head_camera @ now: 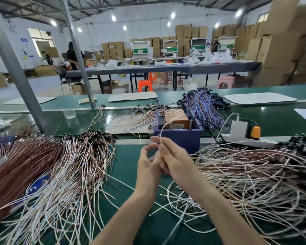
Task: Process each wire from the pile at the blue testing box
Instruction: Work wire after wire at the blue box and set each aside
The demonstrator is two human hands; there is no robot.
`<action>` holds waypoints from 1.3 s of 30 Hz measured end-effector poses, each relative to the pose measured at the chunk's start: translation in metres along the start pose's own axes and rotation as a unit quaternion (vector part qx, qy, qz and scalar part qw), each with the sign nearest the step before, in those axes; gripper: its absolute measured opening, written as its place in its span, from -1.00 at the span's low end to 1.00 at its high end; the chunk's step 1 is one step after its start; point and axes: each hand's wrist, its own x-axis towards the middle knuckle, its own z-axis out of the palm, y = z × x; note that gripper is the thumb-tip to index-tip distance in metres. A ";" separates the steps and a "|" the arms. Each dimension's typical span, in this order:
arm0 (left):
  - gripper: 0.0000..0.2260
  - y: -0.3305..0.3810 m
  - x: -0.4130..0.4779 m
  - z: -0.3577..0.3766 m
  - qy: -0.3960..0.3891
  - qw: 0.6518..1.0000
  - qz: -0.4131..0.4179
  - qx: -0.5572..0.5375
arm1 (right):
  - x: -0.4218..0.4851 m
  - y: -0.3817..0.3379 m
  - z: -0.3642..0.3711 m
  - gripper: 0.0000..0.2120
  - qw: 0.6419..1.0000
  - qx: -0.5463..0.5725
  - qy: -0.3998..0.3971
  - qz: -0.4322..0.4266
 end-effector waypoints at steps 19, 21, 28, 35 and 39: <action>-0.81 0.000 0.060 0.008 -0.081 0.987 0.071 0.117 | 0.008 0.066 -0.040 -0.82 0.995 -0.021 0.049 0.089; -0.81 -0.003 0.064 0.003 -0.046 0.997 0.041 0.042 | 0.008 0.067 -0.045 -0.77 0.990 0.035 0.063 0.121; -0.78 -0.031 0.061 -0.009 0.074 0.995 0.056 0.042 | 0.005 0.077 -0.052 -0.69 0.981 0.055 0.096 0.161; -0.82 -0.038 0.053 -0.001 0.121 0.963 0.191 0.146 | 0.009 0.075 -0.049 -0.89 0.964 0.055 0.246 0.086; -0.82 -0.041 0.061 0.006 0.182 0.955 0.189 0.142 | 0.019 0.066 -0.043 -0.96 0.938 0.042 0.341 0.042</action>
